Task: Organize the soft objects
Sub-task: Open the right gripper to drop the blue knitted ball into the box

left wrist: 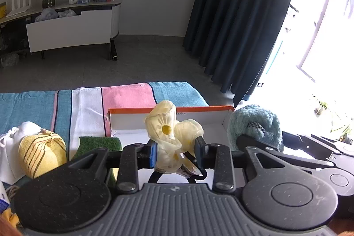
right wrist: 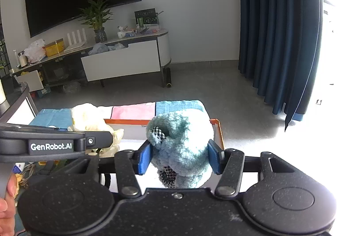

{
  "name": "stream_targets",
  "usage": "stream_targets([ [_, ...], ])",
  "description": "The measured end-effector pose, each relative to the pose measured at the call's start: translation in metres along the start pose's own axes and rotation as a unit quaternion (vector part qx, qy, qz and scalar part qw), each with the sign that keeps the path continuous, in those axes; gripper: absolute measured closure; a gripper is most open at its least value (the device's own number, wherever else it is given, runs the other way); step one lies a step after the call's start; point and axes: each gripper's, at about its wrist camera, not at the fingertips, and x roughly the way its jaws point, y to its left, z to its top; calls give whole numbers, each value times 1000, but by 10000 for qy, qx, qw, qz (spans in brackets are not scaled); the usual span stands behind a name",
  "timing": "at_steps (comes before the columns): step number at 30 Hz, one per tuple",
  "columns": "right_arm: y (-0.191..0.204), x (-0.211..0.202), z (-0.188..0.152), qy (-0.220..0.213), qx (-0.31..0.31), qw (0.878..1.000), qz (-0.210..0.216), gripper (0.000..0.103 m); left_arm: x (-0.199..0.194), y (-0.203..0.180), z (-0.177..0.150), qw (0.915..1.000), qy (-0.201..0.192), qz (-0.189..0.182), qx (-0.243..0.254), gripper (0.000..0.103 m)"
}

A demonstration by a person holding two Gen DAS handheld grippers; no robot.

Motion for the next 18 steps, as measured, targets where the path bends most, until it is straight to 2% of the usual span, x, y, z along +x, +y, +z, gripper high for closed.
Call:
stream_targets([
  [5, -2, 7, 2, -62, -41, 10000, -10, 27, 11, 1, 3, 10000, 37, -9, -45, 69],
  [14, -12, 2, 1, -183, 60, 9998, -56, 21, 24, 2, -2, 9997, 174, -72, -147, 67],
  [17, -14, -6, 2, -326, 142, 9993, -148, 21, 25, 0, -1, 9997, 149, -141, -157, 59],
  [18, -15, -9, 2, -361, 169, 9991, -142, 21, 25, -1, -1, 9996, 135, -169, -161, 52],
])
